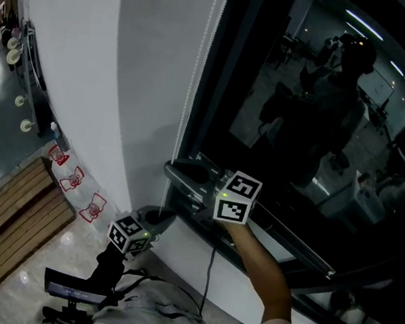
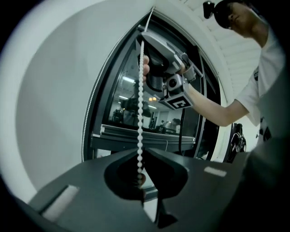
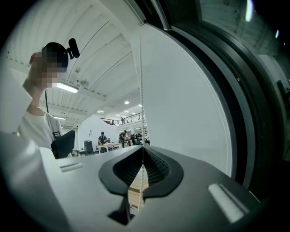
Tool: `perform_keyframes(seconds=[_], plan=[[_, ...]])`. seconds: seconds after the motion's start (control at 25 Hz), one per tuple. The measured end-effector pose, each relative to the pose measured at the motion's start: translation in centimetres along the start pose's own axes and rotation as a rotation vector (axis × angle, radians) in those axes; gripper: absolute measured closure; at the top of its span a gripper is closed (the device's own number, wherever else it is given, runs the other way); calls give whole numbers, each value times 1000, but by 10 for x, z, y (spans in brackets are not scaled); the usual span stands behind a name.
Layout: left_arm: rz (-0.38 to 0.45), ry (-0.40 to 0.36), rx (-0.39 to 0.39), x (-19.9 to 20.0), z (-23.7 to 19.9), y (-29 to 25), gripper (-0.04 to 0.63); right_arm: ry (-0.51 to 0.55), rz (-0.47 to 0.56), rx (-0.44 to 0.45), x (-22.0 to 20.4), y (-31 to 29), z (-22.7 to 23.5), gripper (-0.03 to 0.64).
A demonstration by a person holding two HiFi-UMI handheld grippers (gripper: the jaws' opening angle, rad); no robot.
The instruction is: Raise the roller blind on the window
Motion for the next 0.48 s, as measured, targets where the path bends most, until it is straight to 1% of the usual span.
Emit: perform_keyframes(seconds=[0.12, 0.16, 0.2, 0.24, 0.32, 0.4, 0.48], plan=[[62, 8, 35, 3, -4, 7, 595, 47, -7, -43, -1, 0, -2, 600], [69, 12, 53, 4, -5, 10, 595, 62, -13, -61, -2, 2, -3, 581], [70, 18, 70, 3, -5, 12, 508, 69, -15, -78, -3, 5, -4, 550], [67, 25, 88, 2, -6, 15, 425, 68, -10, -96, -5, 9, -5, 537], [69, 49, 139, -1, -9, 23, 407, 49, 17, -139, -11, 19, -6, 531], [71, 83, 201, -8, -14, 31, 407, 32, 40, -193, -20, 28, -7, 512], [63, 103, 240, -16, -18, 38, 410, 31, 49, -249, -32, 37, -12, 514]])
Point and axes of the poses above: the fingertips, and each gripper's own axes: y backward along the fingers, z to its right, x out of its top, the point moved 10 cm from there along y, backward along the fingers, and after that the axes turned 5 degrees about y, right-handed, at the moved point
